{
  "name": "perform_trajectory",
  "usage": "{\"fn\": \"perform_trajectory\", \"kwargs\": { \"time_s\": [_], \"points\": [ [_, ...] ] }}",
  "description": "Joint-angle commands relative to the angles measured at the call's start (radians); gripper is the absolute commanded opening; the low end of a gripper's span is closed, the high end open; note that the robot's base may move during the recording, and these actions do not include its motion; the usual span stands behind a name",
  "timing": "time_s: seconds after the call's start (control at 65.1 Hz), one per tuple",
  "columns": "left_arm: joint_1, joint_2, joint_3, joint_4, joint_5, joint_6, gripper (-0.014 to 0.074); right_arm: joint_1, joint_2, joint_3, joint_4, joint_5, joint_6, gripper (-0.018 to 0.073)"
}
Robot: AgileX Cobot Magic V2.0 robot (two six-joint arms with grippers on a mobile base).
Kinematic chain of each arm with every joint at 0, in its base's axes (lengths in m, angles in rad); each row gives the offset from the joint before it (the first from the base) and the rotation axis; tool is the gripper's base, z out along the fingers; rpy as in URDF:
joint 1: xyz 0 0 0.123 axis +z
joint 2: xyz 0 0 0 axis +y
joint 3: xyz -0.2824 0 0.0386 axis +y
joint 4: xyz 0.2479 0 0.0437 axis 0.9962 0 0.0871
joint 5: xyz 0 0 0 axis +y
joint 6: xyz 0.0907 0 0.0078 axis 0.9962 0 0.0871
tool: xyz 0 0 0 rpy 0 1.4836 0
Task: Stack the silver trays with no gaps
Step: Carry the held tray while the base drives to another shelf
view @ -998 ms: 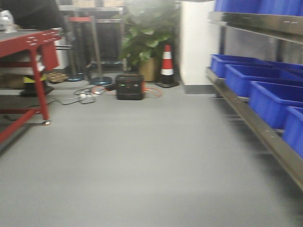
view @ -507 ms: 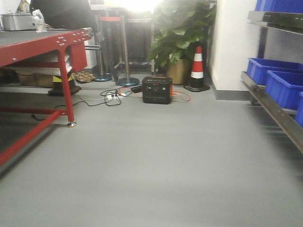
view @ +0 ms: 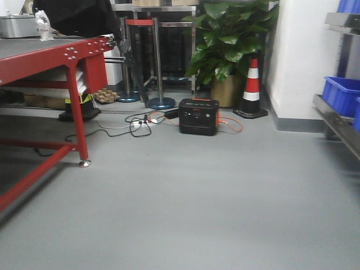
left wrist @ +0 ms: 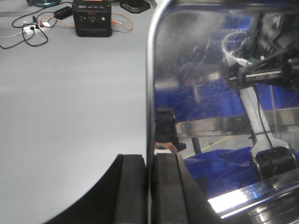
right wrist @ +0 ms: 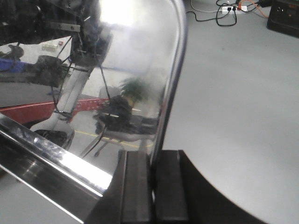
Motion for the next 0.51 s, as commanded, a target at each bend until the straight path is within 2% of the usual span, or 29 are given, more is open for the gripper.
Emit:
{"fn": "perform_trajectory", "kwargs": {
  "time_s": [0.0,0.491],
  "points": [
    [0.018,-0.019,-0.005,0.092,0.013,-0.006,-0.0014,-0.019,-0.014,0.007,-0.084,0.013,-0.015,-0.0079],
    [0.018,-0.019,-0.005,0.092,-0.001,-0.006,-0.0014,-0.019,-0.014,0.007,-0.084,0.008,-0.015,-0.0079]
  ]
}}
